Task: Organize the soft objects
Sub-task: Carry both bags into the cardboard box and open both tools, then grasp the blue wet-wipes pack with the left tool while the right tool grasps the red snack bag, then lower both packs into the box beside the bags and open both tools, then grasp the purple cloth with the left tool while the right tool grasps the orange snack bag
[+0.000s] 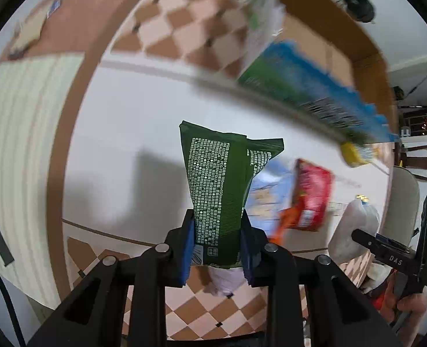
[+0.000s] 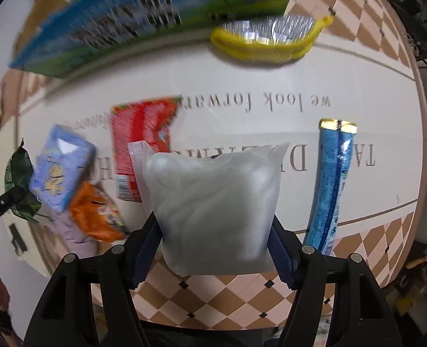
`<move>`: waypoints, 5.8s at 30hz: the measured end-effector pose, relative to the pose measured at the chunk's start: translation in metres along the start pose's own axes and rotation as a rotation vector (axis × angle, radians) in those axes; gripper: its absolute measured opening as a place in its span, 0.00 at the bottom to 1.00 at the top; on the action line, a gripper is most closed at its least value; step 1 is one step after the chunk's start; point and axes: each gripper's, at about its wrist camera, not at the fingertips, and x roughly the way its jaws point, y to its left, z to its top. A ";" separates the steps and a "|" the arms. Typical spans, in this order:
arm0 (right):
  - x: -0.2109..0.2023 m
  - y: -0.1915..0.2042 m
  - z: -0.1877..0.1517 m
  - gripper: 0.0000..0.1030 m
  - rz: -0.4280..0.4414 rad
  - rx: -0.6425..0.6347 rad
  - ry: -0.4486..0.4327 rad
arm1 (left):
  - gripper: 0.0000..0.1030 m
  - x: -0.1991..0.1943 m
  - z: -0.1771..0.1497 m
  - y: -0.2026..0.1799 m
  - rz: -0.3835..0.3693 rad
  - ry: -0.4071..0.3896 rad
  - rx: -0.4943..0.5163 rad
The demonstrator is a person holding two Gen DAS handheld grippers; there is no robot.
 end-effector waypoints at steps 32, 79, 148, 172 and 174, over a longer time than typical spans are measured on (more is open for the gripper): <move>-0.071 0.053 0.329 0.69 0.032 -0.061 -0.155 | 0.23 0.097 0.302 -0.195 0.032 0.082 0.097; 0.001 0.035 0.044 1.00 0.011 -0.085 -0.029 | 0.98 0.165 0.008 -0.098 0.399 0.288 0.370; -0.018 0.086 0.249 0.47 0.044 -0.139 0.004 | 0.43 0.124 0.230 -0.149 0.040 0.349 -0.020; -0.112 0.084 0.187 1.00 0.010 -0.212 -0.201 | 0.99 -0.023 0.150 -0.166 0.170 -0.032 0.190; -0.123 0.076 0.166 1.00 0.020 -0.211 -0.226 | 0.99 -0.039 0.115 -0.153 0.222 -0.073 0.191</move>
